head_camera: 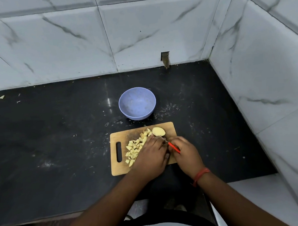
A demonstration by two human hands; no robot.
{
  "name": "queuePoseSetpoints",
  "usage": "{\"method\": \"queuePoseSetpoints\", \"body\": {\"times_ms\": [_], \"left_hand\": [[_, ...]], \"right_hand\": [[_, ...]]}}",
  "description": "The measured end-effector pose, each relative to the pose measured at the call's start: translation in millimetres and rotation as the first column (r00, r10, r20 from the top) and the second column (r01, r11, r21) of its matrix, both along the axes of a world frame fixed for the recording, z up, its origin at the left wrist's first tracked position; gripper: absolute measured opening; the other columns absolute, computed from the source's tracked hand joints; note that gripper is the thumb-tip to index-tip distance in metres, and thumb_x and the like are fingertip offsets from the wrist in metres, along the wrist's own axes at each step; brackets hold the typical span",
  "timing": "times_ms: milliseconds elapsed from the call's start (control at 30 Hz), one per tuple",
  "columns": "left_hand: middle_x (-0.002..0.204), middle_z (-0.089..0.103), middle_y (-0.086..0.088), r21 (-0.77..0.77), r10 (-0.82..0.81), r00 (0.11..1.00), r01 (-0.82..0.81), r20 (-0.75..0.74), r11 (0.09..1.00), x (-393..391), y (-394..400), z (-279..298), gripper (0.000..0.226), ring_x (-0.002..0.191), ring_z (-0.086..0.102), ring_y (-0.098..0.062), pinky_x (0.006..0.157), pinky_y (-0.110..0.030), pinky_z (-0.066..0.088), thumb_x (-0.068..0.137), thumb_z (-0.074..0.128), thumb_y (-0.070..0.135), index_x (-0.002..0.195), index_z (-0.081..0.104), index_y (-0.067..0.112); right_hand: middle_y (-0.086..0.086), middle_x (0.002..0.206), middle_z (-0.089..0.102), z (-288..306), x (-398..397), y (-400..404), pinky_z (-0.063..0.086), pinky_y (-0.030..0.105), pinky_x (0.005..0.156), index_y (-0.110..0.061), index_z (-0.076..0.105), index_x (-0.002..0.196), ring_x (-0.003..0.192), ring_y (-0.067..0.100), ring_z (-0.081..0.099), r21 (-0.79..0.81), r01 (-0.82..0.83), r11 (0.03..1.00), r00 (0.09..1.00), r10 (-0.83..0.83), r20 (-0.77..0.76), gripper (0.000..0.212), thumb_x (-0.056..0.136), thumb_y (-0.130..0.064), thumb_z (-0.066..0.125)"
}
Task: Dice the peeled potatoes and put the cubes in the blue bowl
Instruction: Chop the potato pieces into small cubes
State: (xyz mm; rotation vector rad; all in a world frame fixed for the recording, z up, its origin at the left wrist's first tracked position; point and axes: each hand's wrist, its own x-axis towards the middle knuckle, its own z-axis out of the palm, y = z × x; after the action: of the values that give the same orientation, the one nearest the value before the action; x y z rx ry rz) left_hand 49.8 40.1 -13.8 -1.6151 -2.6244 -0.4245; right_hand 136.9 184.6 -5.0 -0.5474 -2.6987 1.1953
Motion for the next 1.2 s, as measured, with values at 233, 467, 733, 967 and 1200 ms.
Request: {"method": "queuePoseSetpoints", "body": {"times_ms": [233,467,733,967,1200], "left_hand": [[0.133,0.06,-0.007,-0.062,-0.102,0.993,0.098,-0.066,0.993,5,-1,-3,0.047,0.135,0.045,-0.025,0.123,-0.045,0.019,0.096,0.041,0.037,0.129,0.065,0.012],[0.136,0.058,-0.006,-0.132,-0.116,0.989,0.104,-0.088,0.986,9,-2,-11,0.048,0.137,0.044,-0.025,0.123,-0.049,0.022,0.097,0.04,0.037,0.133,0.06,0.011],[0.146,0.051,-0.006,-0.115,-0.128,0.988,0.118,-0.086,0.986,12,-6,-11,0.051,0.14,0.04,-0.025,0.124,-0.05,0.02,0.099,0.042,0.035,0.144,0.049,0.013],[0.146,0.05,-0.008,-0.119,-0.146,0.982,0.131,-0.123,0.984,15,-5,-10,0.051,0.14,0.04,-0.028,0.123,-0.052,0.021,0.098,0.037,0.035,0.145,0.048,0.017],[0.15,0.046,-0.011,-0.176,-0.175,0.975,0.15,-0.137,0.973,12,1,-10,0.053,0.143,0.037,-0.03,0.123,-0.053,0.02,0.1,0.034,0.036,0.149,0.045,0.019]], "right_hand": [[-0.009,0.1,0.053,9,6,20,0.043,0.021,0.077,-0.028,0.064,0.094,0.09,0.01,0.058,-0.054,0.309,0.949,0.95,-0.305,0.073,0.015,0.084,-0.018,0.071],[-0.009,0.107,0.049,9,-4,14,0.048,0.027,0.085,-0.023,0.058,0.112,0.096,0.012,0.056,0.018,0.183,0.983,0.95,-0.182,0.252,0.038,0.081,-0.032,0.077],[-0.007,0.092,0.064,10,-12,33,0.052,0.029,0.079,-0.024,0.062,0.1,0.085,0.011,0.062,-0.16,0.249,0.955,0.94,-0.198,0.279,0.026,0.079,-0.02,0.076],[-0.003,0.084,0.067,17,-28,48,0.051,0.034,0.076,-0.021,0.066,0.09,0.081,0.015,0.063,-0.172,0.293,0.941,0.936,-0.246,0.253,0.011,0.087,-0.031,0.067],[0.001,0.08,0.064,17,-64,45,0.048,0.034,0.07,-0.015,0.059,0.084,0.073,0.017,0.058,-0.102,0.223,0.97,0.937,-0.184,0.297,0.02,0.086,-0.033,0.068]]}}
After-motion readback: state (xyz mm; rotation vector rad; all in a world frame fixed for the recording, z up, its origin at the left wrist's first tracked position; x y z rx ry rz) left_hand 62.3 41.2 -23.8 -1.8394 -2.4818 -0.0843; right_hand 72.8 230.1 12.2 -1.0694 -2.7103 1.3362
